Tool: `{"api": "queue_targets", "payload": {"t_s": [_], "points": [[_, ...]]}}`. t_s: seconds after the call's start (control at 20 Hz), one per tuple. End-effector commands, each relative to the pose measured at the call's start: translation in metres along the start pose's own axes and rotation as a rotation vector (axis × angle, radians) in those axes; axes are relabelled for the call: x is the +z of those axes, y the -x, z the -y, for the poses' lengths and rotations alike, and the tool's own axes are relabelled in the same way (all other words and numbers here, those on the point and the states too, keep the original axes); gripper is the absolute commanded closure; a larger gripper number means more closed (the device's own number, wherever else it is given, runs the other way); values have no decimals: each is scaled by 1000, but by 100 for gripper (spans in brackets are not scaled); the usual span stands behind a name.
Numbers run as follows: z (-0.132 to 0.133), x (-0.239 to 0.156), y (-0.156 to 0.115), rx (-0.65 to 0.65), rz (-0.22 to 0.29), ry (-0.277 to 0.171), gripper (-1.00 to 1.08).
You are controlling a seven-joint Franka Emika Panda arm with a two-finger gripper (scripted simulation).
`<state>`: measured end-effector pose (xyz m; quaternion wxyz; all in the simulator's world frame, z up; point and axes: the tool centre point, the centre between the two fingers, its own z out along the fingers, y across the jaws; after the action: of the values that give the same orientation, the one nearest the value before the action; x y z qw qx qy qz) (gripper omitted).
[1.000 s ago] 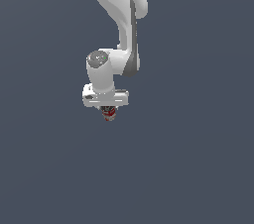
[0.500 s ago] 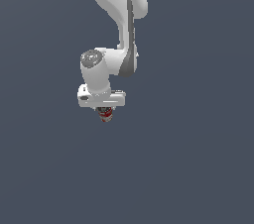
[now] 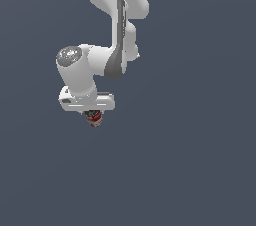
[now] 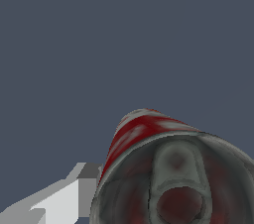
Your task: Pick up the object and move it to a goal position.
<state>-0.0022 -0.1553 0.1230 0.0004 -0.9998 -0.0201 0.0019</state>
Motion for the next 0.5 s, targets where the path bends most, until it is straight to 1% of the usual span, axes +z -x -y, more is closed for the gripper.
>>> {"api": "queue_targets", "payload": {"t_s": [0.0,0.2,0.45], "points": [[-14,-12,-11,-1,-4,1,108],[-30,-24,-24,-1,-4,1,108],[-43,-33,-34,-1,-4,1,108]]}}
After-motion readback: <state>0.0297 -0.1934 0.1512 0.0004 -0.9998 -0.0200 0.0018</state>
